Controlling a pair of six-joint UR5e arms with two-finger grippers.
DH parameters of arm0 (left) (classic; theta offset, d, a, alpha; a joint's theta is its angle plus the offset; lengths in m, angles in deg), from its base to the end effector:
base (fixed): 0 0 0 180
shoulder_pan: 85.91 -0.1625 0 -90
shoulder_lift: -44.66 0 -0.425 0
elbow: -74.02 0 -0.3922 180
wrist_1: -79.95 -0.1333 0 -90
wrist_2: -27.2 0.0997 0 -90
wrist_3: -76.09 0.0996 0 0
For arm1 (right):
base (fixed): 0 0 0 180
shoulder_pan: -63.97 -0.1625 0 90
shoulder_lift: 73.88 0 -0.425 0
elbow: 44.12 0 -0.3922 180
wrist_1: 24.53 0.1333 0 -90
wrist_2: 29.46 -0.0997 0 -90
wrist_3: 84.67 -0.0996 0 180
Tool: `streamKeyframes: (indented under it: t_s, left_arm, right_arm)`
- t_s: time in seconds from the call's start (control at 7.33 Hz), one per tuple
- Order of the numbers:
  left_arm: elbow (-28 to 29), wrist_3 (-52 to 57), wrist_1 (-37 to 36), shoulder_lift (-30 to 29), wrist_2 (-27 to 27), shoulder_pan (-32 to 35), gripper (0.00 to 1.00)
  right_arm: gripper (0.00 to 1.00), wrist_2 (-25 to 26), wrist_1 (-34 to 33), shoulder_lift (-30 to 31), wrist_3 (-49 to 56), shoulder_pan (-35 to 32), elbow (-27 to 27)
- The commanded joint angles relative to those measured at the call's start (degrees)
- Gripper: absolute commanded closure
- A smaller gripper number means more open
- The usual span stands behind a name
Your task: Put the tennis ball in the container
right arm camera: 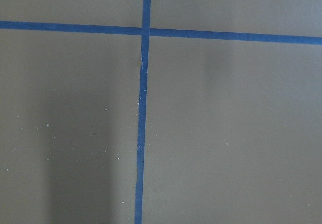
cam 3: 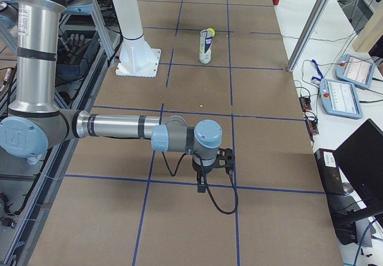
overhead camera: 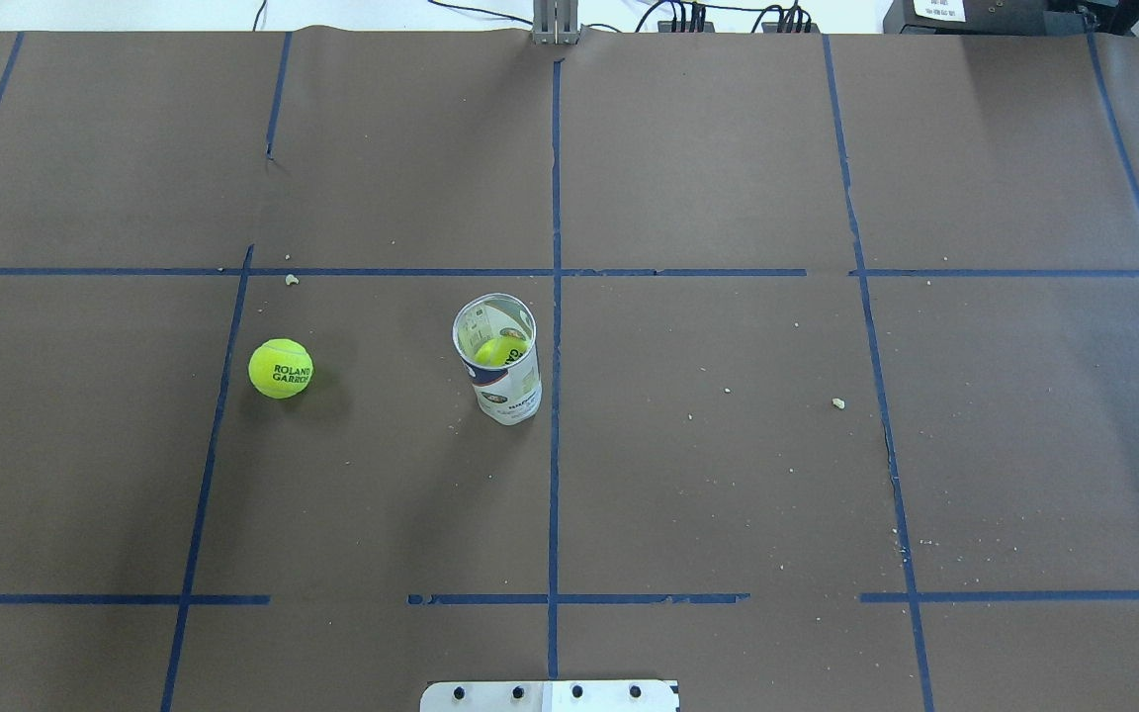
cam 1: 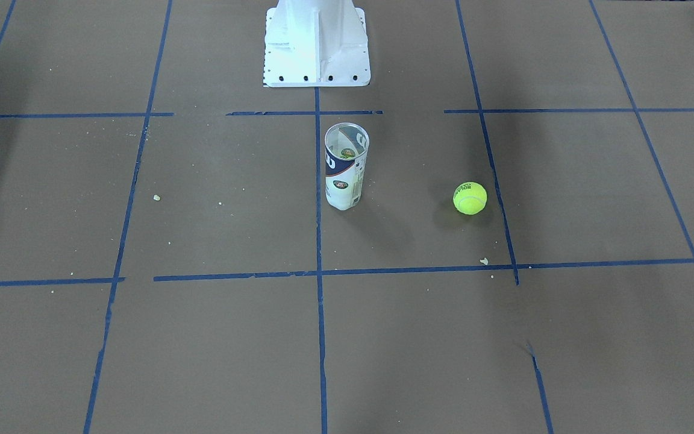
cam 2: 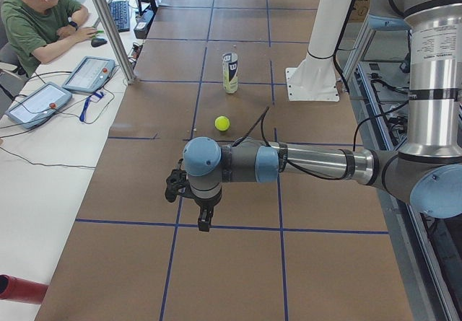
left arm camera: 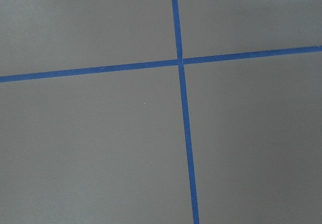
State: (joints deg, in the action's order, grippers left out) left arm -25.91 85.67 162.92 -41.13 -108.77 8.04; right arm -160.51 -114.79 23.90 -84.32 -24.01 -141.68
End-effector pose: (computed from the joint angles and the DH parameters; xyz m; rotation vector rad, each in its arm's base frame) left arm -0.0930 -0.4518 0.6188 0.0731 0.7995 0.0838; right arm 0.0526 -0.4359 0.6610 -0.0185 -0.7163 -0.0366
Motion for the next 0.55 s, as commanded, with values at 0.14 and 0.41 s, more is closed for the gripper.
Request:
streamKeyframes:
  t_s: [0.14, 0.41]
  left_arm:
    - [-0.3, 0.0, -0.1, -0.2, -0.1, 0.0, 0.0]
    - [-0.8, -0.3, 0.2, -1.3, 0.4, 0.0, 0.0]
  right_arm:
    - [0.0, 0.0, 0.0, 0.0, 0.0, 0.0, 0.0]
    - [0.0, 0.0, 0.0, 0.0, 0.0, 0.0, 0.0]
